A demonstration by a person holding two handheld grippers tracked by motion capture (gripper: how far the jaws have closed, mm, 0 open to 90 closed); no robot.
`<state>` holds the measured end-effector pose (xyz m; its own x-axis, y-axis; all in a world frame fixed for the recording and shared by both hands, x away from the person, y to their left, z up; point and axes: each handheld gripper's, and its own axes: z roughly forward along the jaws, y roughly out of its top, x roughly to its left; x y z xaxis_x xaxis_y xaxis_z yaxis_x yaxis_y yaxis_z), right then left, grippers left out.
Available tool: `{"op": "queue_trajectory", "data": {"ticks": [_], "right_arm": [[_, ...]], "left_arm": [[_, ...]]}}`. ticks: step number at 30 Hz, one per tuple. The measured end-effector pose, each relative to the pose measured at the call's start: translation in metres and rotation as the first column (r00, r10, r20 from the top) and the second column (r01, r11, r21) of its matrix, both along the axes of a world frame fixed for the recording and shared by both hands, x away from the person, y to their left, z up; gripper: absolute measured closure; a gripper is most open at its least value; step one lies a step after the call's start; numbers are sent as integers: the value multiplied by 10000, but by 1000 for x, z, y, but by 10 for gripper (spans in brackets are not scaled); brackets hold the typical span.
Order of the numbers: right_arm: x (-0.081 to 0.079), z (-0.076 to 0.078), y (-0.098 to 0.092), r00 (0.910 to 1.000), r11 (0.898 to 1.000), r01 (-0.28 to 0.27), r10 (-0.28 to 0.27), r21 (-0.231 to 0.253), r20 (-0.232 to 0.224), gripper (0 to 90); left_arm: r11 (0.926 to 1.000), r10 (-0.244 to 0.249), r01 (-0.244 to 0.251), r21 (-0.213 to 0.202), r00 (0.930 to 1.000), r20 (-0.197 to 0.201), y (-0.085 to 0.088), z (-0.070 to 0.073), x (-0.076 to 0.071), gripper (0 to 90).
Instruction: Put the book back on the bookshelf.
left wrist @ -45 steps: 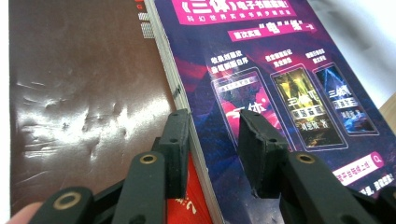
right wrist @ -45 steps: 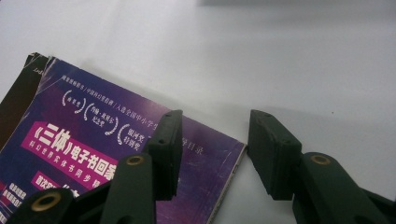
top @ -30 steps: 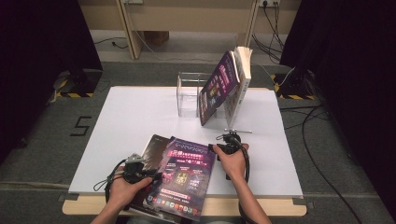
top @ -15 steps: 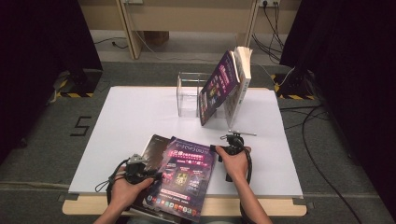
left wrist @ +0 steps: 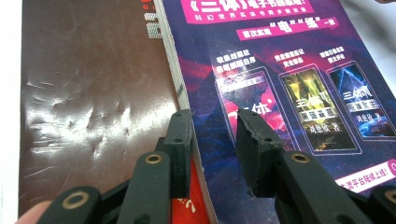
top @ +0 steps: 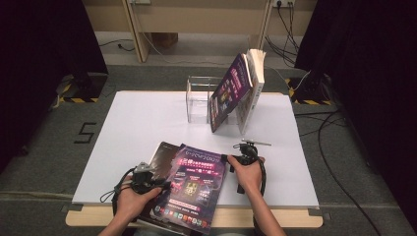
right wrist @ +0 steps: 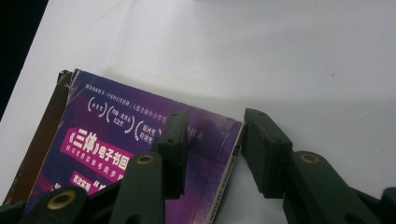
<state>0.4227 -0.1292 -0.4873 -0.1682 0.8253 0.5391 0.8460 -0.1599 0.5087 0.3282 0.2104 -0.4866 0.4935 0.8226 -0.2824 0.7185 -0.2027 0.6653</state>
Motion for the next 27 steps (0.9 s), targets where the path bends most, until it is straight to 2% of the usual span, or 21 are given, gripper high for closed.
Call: {"op": "queue_trajectory", "data": {"ticks": [4, 12, 14, 15, 20, 24, 27], "right_arm": [[0, 0, -1, 9998, 9998, 52, -48, 215, -183, 620], [-2, -1, -2, 9996, 9991, -20, 31, 415, -271, 620], [-3, -1, -1, 9971, 9957, -259, 321, 886, -690, 619], [-5, -3, 1, 9973, 9947, -328, 390, 979, -620, 618], [-4, -2, 3, 9975, 9967, -402, 442, 711, -560, 625], [-4, 1, 2, 9967, 9949, -435, 495, 910, -642, 677], [-3, 3, 1, 9954, 9883, -586, 686, 1409, -671, 755]], "left_arm": [[10000, 2, -2, -13, 10000, -10, 0, 0, 0, 662], [10000, 8, -8, -47, 10000, -21, 0, 0, 0, 662], [10000, 43, -43, -76, 10000, -44, 1, 0, 0, 661], [10000, 49, -49, -83, 10000, -42, 1, 0, 0, 662], [9999, 52, -53, -98, 10000, -20, 1, -1, 0, 662], [9999, 58, -58, -119, 10000, -58, 2, -1, 0, 663], [9998, 94, -96, -167, 9999, -106, 4, 0, 0, 665]]}}
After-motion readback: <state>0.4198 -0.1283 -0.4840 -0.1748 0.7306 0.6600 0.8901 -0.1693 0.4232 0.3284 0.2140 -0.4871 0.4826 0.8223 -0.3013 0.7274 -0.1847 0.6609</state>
